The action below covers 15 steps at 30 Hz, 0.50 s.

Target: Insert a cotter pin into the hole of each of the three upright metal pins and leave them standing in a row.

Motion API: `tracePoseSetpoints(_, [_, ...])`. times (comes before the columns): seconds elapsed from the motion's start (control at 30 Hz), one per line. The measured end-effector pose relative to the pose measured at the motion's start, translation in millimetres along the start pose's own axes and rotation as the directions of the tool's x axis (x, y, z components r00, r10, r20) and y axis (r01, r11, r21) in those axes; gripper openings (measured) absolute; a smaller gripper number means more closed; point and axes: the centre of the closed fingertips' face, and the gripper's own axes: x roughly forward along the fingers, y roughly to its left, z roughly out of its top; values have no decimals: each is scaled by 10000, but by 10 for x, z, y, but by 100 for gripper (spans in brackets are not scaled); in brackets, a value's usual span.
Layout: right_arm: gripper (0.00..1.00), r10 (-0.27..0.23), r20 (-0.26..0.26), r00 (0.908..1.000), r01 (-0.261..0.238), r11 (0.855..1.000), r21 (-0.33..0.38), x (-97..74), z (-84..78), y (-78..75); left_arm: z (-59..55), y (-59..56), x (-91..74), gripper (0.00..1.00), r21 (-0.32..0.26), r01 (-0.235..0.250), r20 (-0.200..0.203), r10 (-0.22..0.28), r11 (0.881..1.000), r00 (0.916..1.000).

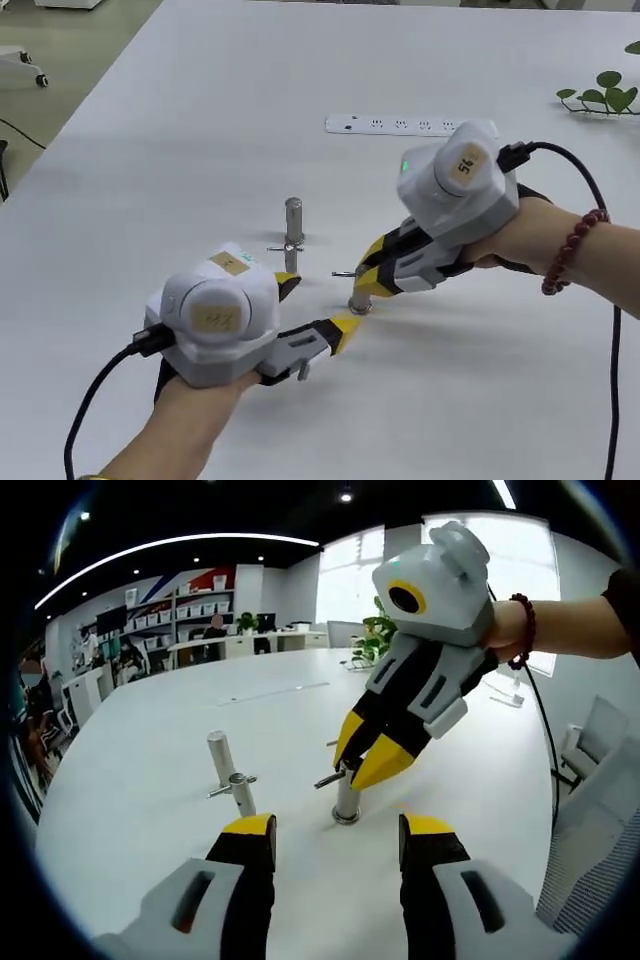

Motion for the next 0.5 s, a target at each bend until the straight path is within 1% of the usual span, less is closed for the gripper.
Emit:
tracePoseSetpoints(0.07, [8, -14, -40, 10000, 14, 10000, -39, 4, -4, -29, 8, -9, -43, 51, 111, 44, 19, -44, 9999, 10000])
tracePoseSetpoints(0.23, [8, 14, -16, 10000, -14, 10000, -22, 1, 23, -56, 36, -2, -130, 55, 247, 63, 82, -65, 9997, 9999])
tracePoseSetpoints(0.37, [8, 4, -37, 10000, -4, 10000, 27, 5, 54, -108, 49, 25, -196, 61, 103, 82, 182, -84, 9999, 9998])
tracePoseSetpoints(0.43, [8, -27, -17, 10000, 27, 10000, -14, 12, 62, -192, 52, 46, -235, 64, -61, 102, 222, -100, 9999, 9997])
tracePoseSetpoints(0.5, [8, 0, -36, 10000, 0, 10000, -7, 15, 71, -204, 58, 61, -259, 68, -104, 88, 255, -86, 9999, 9996])
